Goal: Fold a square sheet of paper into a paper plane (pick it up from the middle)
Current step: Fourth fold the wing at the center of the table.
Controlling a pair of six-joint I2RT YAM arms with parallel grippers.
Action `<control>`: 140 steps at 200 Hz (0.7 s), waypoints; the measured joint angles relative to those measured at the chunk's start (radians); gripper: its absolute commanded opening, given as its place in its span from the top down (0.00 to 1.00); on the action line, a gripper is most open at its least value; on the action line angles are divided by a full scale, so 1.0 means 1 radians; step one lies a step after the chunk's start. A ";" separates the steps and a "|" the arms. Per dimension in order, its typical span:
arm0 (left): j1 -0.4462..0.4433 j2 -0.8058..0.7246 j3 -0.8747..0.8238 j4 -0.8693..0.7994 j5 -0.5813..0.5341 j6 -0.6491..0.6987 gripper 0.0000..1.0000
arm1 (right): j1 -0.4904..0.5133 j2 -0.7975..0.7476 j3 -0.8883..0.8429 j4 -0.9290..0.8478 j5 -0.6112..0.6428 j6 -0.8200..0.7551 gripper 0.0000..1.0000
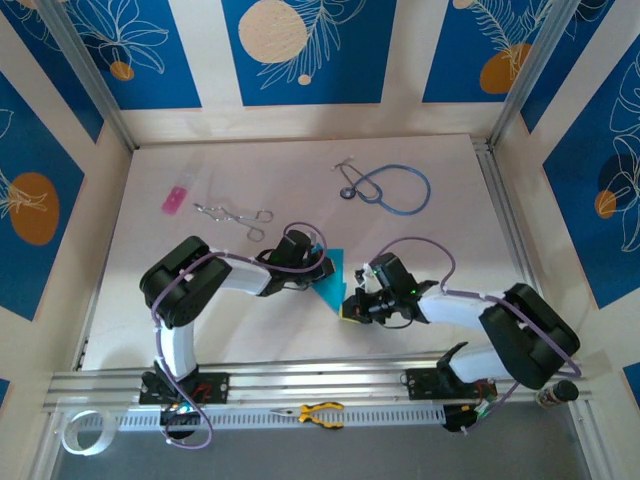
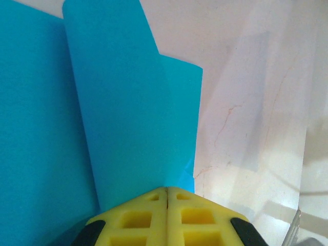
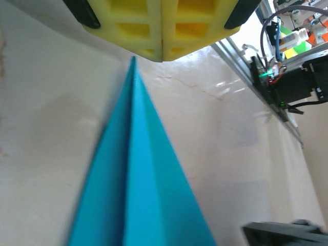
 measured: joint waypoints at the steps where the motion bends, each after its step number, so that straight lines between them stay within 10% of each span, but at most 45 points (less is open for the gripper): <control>1: 0.000 0.000 0.000 0.000 0.000 0.000 0.96 | 0.000 -0.002 0.000 -0.001 0.000 0.000 0.94; 140: 0.001 -0.005 -0.006 0.003 -0.010 0.000 0.96 | -0.008 0.128 0.104 0.035 0.086 0.049 0.94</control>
